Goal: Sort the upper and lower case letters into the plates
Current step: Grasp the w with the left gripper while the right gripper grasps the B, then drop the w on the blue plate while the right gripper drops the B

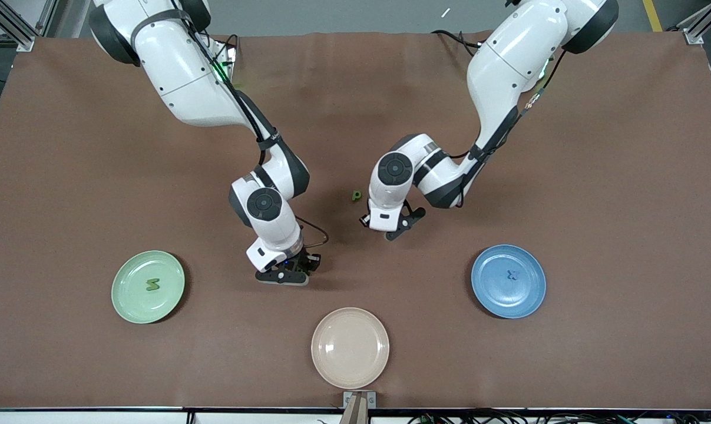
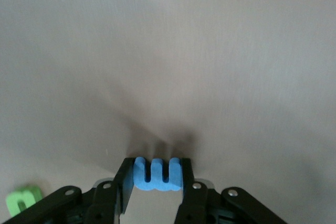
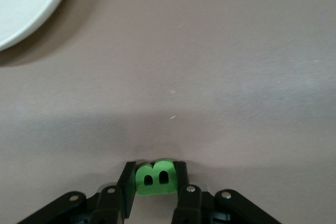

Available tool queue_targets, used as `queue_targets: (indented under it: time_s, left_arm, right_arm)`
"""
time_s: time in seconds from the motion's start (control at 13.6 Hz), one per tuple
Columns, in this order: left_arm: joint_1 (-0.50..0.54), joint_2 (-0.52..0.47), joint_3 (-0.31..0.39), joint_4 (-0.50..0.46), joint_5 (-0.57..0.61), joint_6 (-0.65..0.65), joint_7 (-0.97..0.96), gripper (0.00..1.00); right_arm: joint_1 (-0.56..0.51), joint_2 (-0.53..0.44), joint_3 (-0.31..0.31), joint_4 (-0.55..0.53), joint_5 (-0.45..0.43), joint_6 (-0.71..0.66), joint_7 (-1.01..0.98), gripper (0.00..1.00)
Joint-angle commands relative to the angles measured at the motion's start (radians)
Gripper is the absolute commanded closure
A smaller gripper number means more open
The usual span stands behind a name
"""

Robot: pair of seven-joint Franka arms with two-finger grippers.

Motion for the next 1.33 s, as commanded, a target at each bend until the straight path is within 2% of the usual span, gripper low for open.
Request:
queue_targets:
  time_s: [0.0,0.44,0.66,0.88,0.96,1.03,1.11,1.25]
  left_arm:
    - [0.058,-0.037,0.006,0.062,0.031,-0.092,0.001,1.00]
    - [0.251,-0.068,0.006,0.089,0.147,-0.120,0.100,1.00]
    - [0.359,-0.067,0.004,0.092,0.166,-0.119,0.250,1.00]
    - [0.426,-0.057,0.006,0.087,0.167,-0.119,0.364,1.00]
    - [0.437,-0.056,0.006,0.086,0.167,-0.119,0.387,1.00]
    - [0.451,-0.053,0.006,0.081,0.166,-0.119,0.409,1.00]
    - [0.460,-0.047,0.006,0.078,0.166,-0.119,0.418,1.00]
    - [0.463,-0.044,0.009,0.076,0.166,-0.119,0.421,1.00]
  right_arm:
    - [-0.101,-0.044,0.000,0.027,-0.030,-0.155,-0.186,0.96]
    - [-0.347,-0.159,-0.001,0.040,-0.032,-0.389,-0.732,0.96]
    - [-0.415,-0.159,-0.001,0.012,-0.033,-0.383,-0.822,0.88]
    - [-0.468,-0.150,-0.001,-0.002,-0.032,-0.365,-0.827,0.72]
    - [-0.470,-0.148,-0.001,-0.003,-0.032,-0.363,-0.825,0.57]
    - [-0.472,-0.148,-0.001,-0.003,-0.032,-0.362,-0.825,0.32]
    - [-0.473,-0.148,-0.001,-0.003,-0.032,-0.362,-0.823,0.18]
    - [-0.469,-0.150,0.002,-0.003,-0.021,-0.369,-0.808,0.13]
